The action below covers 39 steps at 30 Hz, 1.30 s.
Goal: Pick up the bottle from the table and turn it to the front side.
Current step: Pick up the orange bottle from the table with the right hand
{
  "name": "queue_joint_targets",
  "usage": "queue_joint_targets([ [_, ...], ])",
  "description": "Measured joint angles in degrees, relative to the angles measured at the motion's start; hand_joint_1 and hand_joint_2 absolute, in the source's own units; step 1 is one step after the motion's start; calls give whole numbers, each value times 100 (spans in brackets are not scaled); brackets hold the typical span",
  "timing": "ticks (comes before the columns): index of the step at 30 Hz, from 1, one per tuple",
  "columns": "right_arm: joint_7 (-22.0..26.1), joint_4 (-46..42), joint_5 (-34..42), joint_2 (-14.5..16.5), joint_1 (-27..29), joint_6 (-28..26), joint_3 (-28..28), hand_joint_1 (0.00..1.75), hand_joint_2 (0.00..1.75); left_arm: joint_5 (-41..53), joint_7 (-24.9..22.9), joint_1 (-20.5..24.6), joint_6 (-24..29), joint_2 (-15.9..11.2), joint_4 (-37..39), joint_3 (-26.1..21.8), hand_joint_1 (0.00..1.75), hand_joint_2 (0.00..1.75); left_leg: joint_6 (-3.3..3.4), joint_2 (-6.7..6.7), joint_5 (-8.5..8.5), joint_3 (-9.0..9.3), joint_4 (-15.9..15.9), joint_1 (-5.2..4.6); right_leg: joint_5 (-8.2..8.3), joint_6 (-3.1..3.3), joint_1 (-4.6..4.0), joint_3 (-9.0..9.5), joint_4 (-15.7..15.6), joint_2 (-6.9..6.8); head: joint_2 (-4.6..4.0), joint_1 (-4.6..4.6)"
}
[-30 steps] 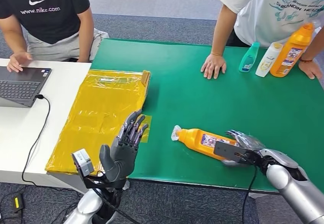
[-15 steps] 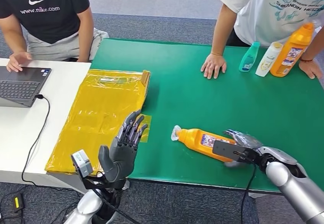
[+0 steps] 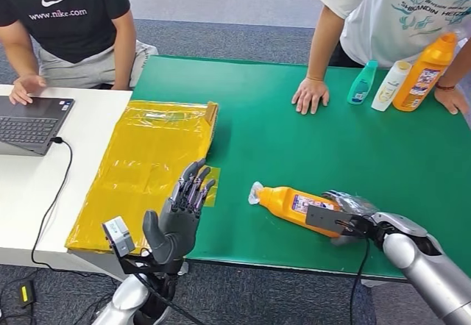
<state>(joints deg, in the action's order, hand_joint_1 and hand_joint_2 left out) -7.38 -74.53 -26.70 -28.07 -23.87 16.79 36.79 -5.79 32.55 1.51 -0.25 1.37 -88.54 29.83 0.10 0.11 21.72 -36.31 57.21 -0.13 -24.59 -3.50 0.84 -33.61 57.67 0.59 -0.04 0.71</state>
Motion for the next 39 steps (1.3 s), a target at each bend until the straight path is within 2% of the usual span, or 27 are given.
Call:
queue_joint_targets([
  [1,-18,7,4,-1,-12,20,13,175,175,0,-6,1,0,-2,0,0,0,0,0,0,0,0,0,0,0,0,0,0,0,0,0,0],
  [18,-64,107,147,-13,-183,81,149,175,175,-22,-5,27,5,-8,0,0,0,0,0,0,-1,-1,0,0,1,0,0,-2,0,1,0,1],
  [30,329,61,66,-30,-82,-414,103,175,175,-4,3,-2,81,-9,0,-4,0,0,0,0,-1,-12,0,0,1,0,0,-11,0,0,0,1],
  [39,610,-243,43,-30,65,-604,-182,175,175,1,17,-54,84,-8,0,-60,0,0,0,0,-1,-22,0,0,0,0,0,-20,1,0,0,1],
])
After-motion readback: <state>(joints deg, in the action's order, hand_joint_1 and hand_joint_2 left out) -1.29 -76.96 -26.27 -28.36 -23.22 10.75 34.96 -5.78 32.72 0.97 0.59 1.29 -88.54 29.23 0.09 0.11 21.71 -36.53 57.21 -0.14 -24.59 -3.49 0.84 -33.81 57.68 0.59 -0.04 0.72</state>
